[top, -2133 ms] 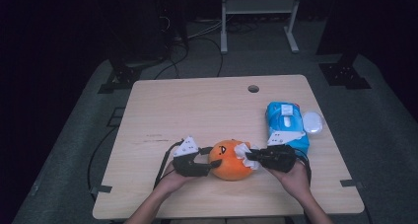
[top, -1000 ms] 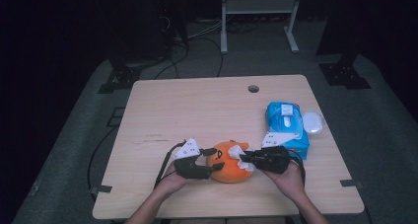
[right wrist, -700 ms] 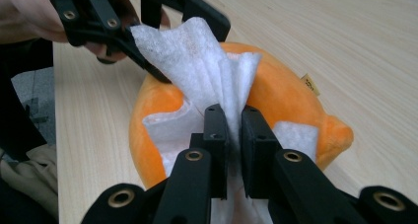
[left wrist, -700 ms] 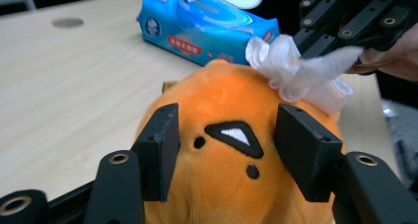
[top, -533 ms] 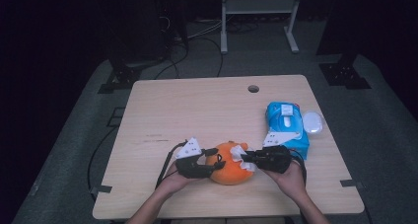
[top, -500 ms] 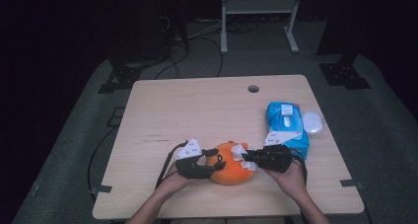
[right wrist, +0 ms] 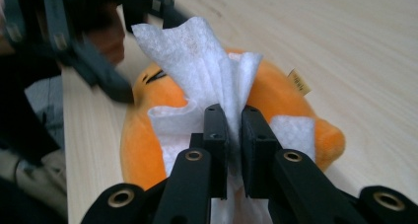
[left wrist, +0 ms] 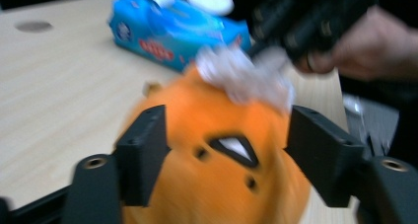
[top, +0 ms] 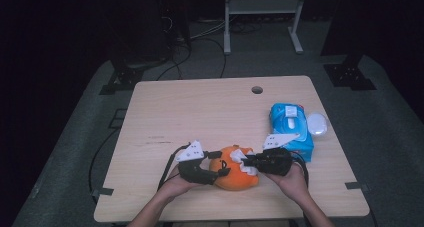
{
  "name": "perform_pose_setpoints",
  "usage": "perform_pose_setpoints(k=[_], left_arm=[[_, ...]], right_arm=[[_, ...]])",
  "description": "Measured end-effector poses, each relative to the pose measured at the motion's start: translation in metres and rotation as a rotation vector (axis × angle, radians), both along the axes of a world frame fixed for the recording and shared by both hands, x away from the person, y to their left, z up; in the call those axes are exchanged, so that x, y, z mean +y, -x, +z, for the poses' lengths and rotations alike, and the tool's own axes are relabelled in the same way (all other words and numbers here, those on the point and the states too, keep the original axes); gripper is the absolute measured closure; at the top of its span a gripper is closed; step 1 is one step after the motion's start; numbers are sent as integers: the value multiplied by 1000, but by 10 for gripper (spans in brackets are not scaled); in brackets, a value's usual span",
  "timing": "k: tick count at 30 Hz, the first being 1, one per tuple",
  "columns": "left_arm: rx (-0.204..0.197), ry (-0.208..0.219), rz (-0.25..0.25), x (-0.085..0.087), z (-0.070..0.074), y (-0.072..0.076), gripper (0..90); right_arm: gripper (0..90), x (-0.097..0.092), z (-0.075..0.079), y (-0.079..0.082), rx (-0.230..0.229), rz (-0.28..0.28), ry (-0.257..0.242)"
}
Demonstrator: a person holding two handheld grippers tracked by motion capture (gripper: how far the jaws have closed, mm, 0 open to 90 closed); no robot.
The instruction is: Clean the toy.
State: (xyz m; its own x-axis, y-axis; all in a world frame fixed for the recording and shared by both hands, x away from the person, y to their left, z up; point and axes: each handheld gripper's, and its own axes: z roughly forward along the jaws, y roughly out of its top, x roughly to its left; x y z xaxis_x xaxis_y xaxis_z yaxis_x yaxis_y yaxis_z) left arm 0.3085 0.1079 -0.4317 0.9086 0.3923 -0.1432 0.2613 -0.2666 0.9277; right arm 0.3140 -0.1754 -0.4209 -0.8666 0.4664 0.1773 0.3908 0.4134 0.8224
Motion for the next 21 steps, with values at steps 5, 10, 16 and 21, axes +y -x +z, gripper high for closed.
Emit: perform_pose_setpoints(k=[5,10,16,21], left_arm=[[26,-44,17,-3,-11,-3,345],[-11,-76,-22,-10,-10,4,376],[-17,-83,-25,-7,-12,4,386],[-16,-81,-28,-9,-13,3,389]], right_arm=[[819,-3,3,2,5,36,8],[821,6,16,11,-81,36,-36],[822,0,4,1,-40,25,4],[821,-11,6,-2,-36,-37,1]])
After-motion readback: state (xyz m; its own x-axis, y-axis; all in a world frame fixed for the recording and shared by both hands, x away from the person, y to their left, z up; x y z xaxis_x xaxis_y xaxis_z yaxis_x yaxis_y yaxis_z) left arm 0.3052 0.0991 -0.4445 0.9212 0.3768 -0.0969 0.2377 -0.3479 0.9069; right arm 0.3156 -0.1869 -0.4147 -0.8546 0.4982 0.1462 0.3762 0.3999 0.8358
